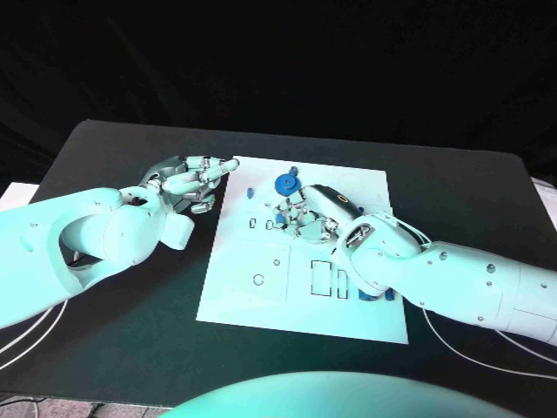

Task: Assemble the parts on the task board

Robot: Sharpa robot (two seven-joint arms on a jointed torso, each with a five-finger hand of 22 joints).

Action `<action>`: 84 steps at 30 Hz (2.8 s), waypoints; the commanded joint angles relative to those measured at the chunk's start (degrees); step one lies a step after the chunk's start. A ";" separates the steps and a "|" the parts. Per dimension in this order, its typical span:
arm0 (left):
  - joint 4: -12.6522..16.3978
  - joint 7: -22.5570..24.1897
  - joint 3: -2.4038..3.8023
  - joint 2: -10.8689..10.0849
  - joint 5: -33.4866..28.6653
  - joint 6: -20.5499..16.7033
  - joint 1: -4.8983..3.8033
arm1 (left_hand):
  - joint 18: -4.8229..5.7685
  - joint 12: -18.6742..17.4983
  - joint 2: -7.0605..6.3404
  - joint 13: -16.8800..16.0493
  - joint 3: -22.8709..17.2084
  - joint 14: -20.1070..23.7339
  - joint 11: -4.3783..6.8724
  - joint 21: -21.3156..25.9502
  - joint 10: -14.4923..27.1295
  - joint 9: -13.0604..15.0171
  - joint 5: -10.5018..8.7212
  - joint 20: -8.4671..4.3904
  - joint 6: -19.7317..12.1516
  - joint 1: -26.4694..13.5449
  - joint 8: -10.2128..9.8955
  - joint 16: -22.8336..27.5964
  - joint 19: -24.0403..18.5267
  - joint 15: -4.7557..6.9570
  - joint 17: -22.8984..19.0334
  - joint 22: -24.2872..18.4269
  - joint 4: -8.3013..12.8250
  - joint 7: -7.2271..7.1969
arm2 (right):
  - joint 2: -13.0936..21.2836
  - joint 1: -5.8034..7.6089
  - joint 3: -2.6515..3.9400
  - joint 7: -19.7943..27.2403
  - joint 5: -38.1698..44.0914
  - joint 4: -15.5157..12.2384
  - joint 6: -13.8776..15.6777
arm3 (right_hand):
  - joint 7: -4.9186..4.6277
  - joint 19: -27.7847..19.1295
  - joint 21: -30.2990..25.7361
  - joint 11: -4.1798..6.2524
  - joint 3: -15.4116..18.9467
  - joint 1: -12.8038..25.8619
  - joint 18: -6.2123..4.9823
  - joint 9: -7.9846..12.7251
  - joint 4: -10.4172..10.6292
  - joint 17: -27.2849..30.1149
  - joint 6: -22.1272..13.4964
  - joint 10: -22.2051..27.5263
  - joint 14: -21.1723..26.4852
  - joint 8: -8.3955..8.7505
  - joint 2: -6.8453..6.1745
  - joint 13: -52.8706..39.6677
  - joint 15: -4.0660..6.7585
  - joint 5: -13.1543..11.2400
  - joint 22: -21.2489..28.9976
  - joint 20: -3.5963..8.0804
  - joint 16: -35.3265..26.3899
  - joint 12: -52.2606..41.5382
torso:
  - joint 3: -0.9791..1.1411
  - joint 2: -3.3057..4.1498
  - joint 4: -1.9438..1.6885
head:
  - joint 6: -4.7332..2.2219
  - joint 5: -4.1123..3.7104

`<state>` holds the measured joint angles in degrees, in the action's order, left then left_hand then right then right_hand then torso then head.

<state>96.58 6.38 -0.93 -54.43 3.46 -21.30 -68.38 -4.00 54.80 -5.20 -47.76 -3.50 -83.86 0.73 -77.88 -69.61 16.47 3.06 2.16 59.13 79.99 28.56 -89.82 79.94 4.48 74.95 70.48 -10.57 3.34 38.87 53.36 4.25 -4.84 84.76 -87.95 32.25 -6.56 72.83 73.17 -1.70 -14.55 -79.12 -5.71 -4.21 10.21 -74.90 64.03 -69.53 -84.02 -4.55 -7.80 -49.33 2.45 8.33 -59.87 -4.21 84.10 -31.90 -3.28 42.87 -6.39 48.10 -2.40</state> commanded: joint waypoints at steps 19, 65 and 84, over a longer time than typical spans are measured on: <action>0.21 0.23 0.03 0.00 0.35 0.94 -0.03 | -0.41 -0.35 0.09 0.06 -0.34 -6.14 -0.02 0.18 0.32 -0.03 0.05 0.07 -0.40 -0.38 0.23 -0.18 -0.27 -0.37 15.05 0.06 -0.01 0.07 | -0.10 -0.04 0.03 -1.03 0.29 0.11 -3.06 | -0.04 -0.43 -0.24 0.07 -0.03 -0.19 -0.39 -0.03 0.44 -6.11 -0.07 -0.40 -3.84 0.28 -0.30 0.73 -0.18 0.06 0.03 0.09 -0.49 0.57 | 0.00 0.01 -0.01 | 0.29 0.01; 0.21 0.19 0.02 -0.05 0.36 0.93 -0.03 | -0.41 -0.43 0.08 0.17 -0.36 -6.14 -0.03 0.16 0.32 -0.02 0.05 0.10 -0.41 -0.47 0.29 -0.18 -0.24 -0.39 15.05 0.11 0.03 0.07 | 0.15 -0.05 0.07 -1.08 1.08 -0.22 -3.03 | -0.61 -0.65 -0.63 -0.42 1.23 0.21 -0.44 0.34 0.72 -5.70 -2.44 -0.49 -3.76 0.98 -1.81 2.15 -0.53 -0.13 0.46 -0.13 -0.97 1.58 | 0.00 0.01 0.00 | 0.39 -0.19; -0.66 0.01 0.02 0.34 0.37 1.17 -0.02 | -0.42 -0.64 0.06 0.43 -0.34 -6.14 -0.04 0.18 0.41 -0.02 0.05 0.12 -0.44 -0.58 0.32 -0.18 -0.25 -0.40 15.05 0.10 0.04 0.08 | 1.26 -0.59 2.79 4.86 -2.18 -4.22 2.74 | -1.83 1.68 1.53 -1.56 7.26 -0.28 0.30 0.49 2.51 -2.89 -8.92 -0.09 -3.08 1.06 -2.43 2.86 -1.46 -0.03 -3.41 -0.97 -3.48 1.04 | 0.08 -0.20 0.04 | -0.31 -0.29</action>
<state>96.01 6.30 -0.94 -54.25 3.59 -21.23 -68.37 -4.00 54.47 -5.20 -47.38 -3.50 -83.86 0.73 -77.88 -69.61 16.47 3.06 2.16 59.13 79.99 28.56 -89.82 79.94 4.48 74.90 70.52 -10.57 3.34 39.95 52.85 6.94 -3.41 84.24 -91.59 33.55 -8.40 73.66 73.93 -2.98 -7.55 -79.33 -5.71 -3.69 12.61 -74.90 55.40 -69.57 -83.96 -3.73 -9.98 -46.53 1.28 8.06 -62.03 -5.13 81.20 -30.56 -3.22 42.75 -6.37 47.95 -2.66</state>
